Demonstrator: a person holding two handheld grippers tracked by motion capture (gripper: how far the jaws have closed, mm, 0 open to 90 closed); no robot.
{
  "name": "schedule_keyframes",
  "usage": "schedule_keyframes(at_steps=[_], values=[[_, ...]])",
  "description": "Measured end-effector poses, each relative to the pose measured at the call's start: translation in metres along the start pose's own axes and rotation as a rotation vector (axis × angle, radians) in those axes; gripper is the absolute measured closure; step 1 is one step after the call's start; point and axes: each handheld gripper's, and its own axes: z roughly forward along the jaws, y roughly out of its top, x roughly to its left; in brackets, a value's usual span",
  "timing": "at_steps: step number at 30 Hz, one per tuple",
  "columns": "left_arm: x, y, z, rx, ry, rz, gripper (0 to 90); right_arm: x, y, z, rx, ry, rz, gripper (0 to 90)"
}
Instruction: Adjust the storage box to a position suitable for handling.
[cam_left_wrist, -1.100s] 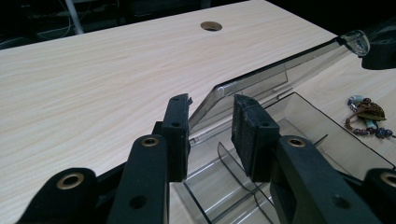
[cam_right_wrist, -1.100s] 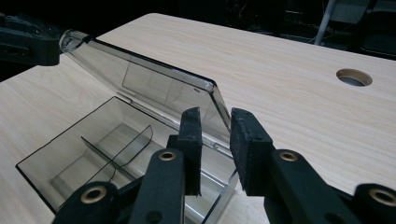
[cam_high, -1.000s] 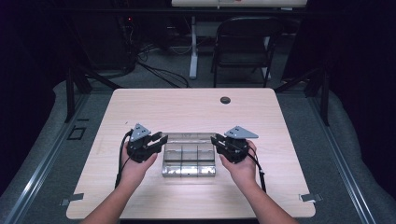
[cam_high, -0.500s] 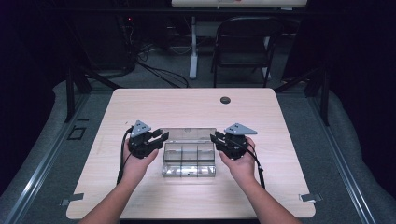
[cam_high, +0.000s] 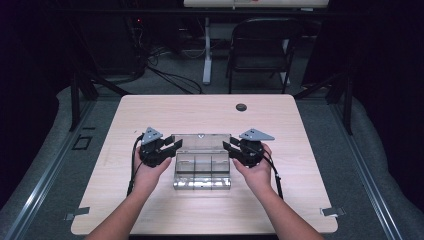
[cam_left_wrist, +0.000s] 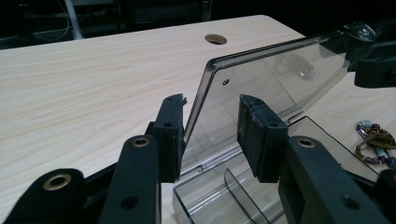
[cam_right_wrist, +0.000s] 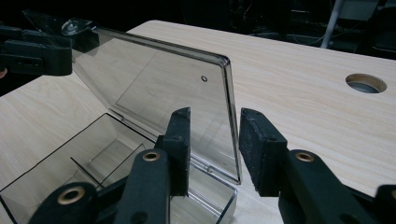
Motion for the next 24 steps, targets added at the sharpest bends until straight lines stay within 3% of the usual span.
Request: schedule_keyframes(at_steps=[13, 24], values=[[0.004, -0.002, 0.009, -0.011, -0.015, -0.017, 58.7, -0.004, -0.003, 0.011, 0.018, -0.007, 0.004, 61.6], [0.008, -0.007, 0.018, 0.015, -0.027, -0.028, 55.6, -0.005, -0.007, 0.021, 0.03, -0.003, -0.001, 60.9]])
